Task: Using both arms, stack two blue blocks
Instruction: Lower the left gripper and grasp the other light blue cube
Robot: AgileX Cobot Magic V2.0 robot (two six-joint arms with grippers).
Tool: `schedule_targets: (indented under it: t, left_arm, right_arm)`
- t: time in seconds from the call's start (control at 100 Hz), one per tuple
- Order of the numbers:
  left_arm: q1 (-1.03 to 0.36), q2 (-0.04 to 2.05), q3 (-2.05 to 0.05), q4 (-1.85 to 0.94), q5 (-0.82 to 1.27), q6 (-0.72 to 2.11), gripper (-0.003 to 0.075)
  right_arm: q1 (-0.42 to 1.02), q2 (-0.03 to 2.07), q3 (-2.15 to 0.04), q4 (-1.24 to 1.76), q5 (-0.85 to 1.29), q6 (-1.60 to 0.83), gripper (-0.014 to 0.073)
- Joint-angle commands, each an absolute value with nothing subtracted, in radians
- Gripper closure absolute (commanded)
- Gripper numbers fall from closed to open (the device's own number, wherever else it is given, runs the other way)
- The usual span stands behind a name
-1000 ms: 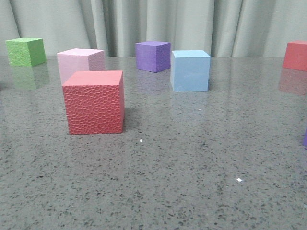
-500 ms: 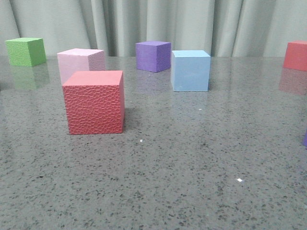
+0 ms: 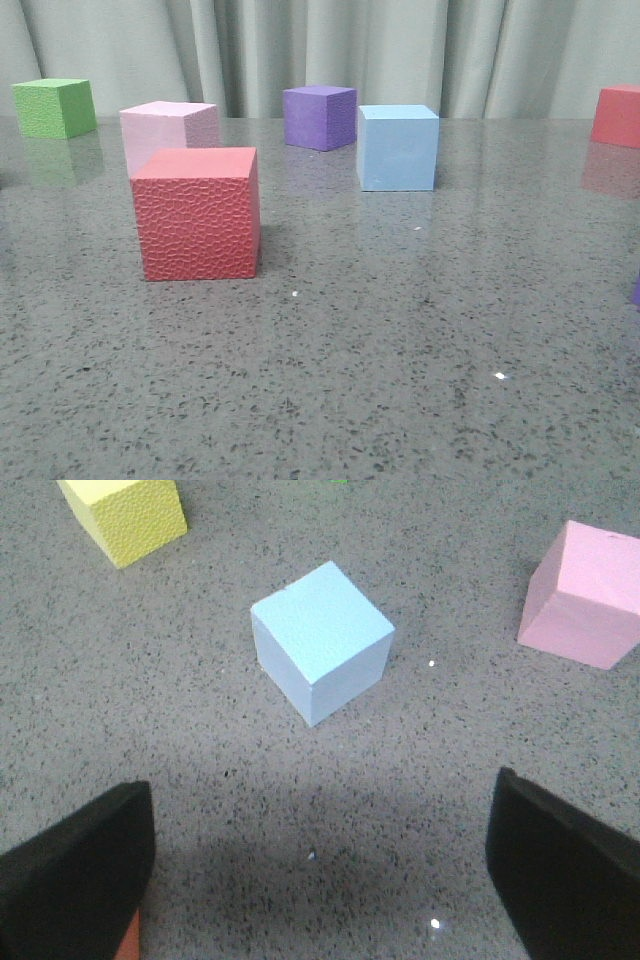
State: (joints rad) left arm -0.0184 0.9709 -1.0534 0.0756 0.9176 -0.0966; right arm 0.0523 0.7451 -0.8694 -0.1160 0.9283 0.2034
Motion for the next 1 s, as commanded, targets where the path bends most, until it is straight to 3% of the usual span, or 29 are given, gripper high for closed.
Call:
schedule_targets:
  t: [0.0,0.47,0.64,0.99]
  left_arm:
    - [-0.017,1.042,-1.142,0.069,0.846,-0.051,0.0079]
    - [-0.017,1.393,-1.459,0.051,1.020,0.300,0.0080]
    - [-0.017,1.453,-1.481,0.051,1.063,0.479,0.0080]
    - [-0.017,1.468,-1.481,0.057,1.048,0.483,0.0080]
  right_arm:
    - [0.047,0.739,-0.894,-0.137,0.861,0.195,-0.0006]
    - [0.047,0.739,-0.894,-0.137,0.861,0.195,-0.0006]
    - [0.047,0.739,-0.894,-0.137,0.860,0.195,-0.0006]
    - [0.047,0.739,-0.894,-0.137,0.855,0.195,-0.0006]
